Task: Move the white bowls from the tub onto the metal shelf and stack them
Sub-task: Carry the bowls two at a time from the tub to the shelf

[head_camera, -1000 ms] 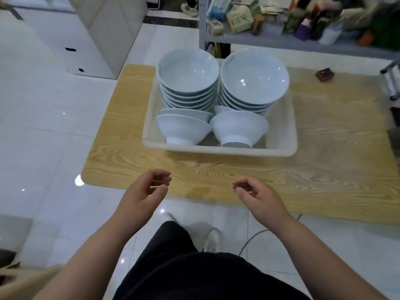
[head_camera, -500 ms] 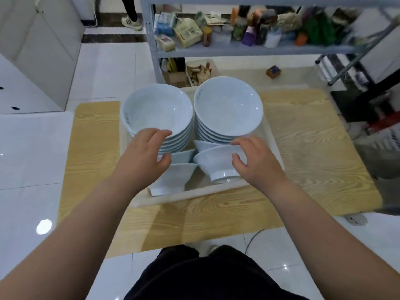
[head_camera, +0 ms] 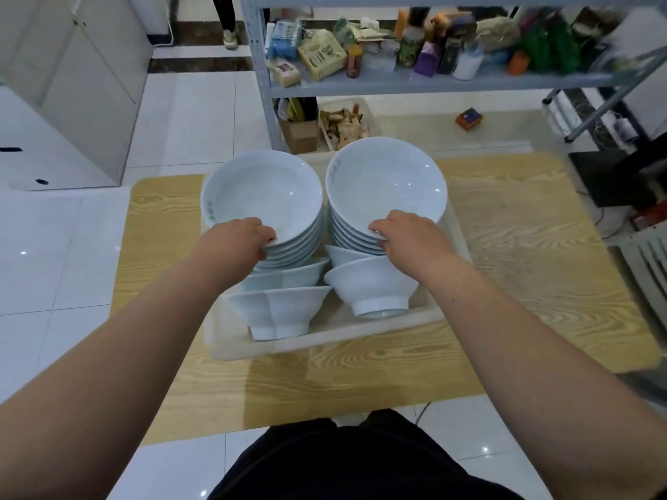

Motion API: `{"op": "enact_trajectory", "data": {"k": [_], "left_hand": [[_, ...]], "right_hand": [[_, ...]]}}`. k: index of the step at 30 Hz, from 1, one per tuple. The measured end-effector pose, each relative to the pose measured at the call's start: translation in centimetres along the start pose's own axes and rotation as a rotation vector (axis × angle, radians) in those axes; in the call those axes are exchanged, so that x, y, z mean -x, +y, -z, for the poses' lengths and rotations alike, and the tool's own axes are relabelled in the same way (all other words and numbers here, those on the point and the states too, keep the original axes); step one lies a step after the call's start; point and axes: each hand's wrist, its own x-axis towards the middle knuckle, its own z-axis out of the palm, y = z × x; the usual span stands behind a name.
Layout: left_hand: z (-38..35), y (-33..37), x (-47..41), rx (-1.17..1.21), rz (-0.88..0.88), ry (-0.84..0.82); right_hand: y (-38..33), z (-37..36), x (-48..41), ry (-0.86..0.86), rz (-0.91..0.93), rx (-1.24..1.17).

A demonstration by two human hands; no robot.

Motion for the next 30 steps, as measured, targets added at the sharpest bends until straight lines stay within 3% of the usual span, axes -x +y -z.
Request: {"op": "enact_trajectory", "data": {"k": [4,10,15,22,30], "left_hand": [[1.1,0.6,0.8,-0.055,0.045,0.100],[3.5,3.3,4.6,-0.116,0.151,0.336],[4.2,7.1,11.9,-0.118,0.292,0.471],[-0.5,11.6,24.8,-0.032,0.660,0.524],[-8.5,14.7,42.7,0.059,1.085,0.503]], "right_hand": [[1.3,0.4,0.7,0.169,0.102,0.083],[3.3,1.1,2.6,0.396,0.207,-0.086],[2.2,2.4,4.6,0.550,0.451,-0.118],[-4.8,0.6,6.9,0.493,0.819,-0.147],[-19.5,-3.5,12.2,0.344,1.196,-0.145]]}}
